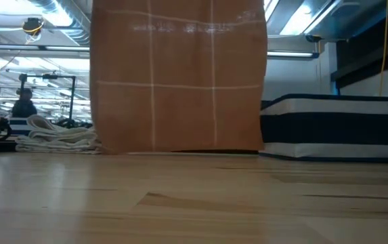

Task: Fold towel
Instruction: Fold the brown towel on the table

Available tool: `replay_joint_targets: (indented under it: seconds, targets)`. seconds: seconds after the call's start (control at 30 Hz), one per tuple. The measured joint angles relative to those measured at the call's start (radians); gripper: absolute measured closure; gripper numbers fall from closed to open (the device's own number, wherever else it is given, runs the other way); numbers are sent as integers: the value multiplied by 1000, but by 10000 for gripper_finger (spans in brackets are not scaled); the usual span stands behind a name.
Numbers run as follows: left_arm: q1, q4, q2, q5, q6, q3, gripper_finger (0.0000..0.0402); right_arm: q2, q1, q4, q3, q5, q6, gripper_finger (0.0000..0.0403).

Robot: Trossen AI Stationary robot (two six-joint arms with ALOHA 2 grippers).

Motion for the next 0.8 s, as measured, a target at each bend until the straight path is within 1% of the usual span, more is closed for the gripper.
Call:
replay_joint_targets:
  seconds: [0.1,0.23,0.3,0.37,0.47,0.6,0.7,0.8]
  targets:
    - [9,16,11,4,-27,0,401,0,0,-6,0,7,3,398]
    - [6,-13,10,13,-71,0,402,-17,18,-77,0,33,17,398]
    - [-2,-49,0,28,-122,0,401,-34,56,-139,1,54,63,398]
    - [-23,-98,-19,43,-200,1,401,-62,94,-224,2,68,144,398]
    - [-67,-216,-50,60,-347,1,401,-108,186,-386,2,98,253,398]
    - [-137,-416,-66,88,-558,2,401,-141,340,-590,3,188,367,398]
    - [-199,-539,-56,97,-705,3,401,-146,451,-761,3,224,461,398]
    - [-277,-619,-26,137,-818,2,401,-144,556,-925,3,266,566,398]
